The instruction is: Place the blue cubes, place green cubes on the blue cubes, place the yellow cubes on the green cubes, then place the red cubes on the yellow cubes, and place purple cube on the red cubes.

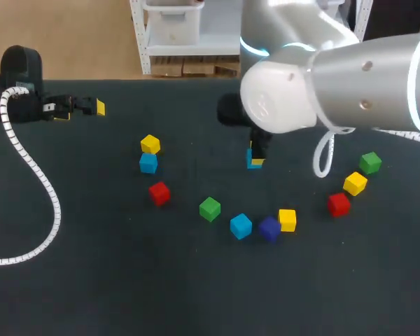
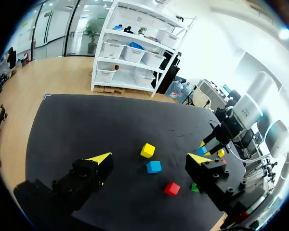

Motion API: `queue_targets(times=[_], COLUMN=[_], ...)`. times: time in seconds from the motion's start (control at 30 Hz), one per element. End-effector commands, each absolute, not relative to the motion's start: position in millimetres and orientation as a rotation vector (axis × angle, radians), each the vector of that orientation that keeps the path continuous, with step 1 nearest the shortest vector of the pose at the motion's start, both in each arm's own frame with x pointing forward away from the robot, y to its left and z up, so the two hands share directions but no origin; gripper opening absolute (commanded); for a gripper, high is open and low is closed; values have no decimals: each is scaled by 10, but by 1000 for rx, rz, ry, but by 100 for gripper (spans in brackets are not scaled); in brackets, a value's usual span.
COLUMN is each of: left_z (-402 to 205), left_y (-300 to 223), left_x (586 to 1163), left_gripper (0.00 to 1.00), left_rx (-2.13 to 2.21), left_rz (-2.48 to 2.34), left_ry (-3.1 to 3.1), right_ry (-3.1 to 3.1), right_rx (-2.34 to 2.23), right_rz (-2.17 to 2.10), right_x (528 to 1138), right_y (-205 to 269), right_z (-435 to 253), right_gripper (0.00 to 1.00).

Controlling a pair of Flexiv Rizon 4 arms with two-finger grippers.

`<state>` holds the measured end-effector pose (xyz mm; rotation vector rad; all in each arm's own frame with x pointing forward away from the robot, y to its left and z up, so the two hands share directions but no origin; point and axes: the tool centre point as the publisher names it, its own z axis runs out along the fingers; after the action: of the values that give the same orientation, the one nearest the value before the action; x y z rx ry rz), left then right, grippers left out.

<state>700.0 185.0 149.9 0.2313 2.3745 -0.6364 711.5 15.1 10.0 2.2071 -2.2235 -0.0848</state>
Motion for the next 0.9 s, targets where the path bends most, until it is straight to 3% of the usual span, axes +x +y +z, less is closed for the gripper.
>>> queue_targets(times=[0.03, 0.57, 0.63, 0.67, 0.7, 0.73, 0.9], left_z=[1499, 1499, 1499, 1499, 1499, 1499, 1499], left_y=[1850, 1850, 1850, 1850, 1850, 1850, 1850], left_x=[7000, 7000, 7000, 7000, 7000, 7000, 7000], left_gripper=[100, 100, 100, 100, 100, 100, 100], left_rx=[231, 231, 231, 231, 231, 231, 231], left_rz=[-636, -636, -636, -636, -636, -636, -636], left_ry=[2374, 2374, 2374, 2374, 2374, 2374, 2374], right_ry=[-2208, -2224, -2225, -2224, -2222, -2220, -2251], right_rx=[2188, 2161, 2159, 2158, 2158, 2159, 2160], right_rz=[-96, -96, -99, -98, -98, -99, -103], right_x=[7193, 7275, 7269, 7264, 7261, 7254, 7258], right_y=[204, 289, 280, 276, 275, 275, 268], right_z=[40, -67, -76, -80, -82, -81, -12], right_gripper=[0, 0, 25, 42, 76, 100, 100])
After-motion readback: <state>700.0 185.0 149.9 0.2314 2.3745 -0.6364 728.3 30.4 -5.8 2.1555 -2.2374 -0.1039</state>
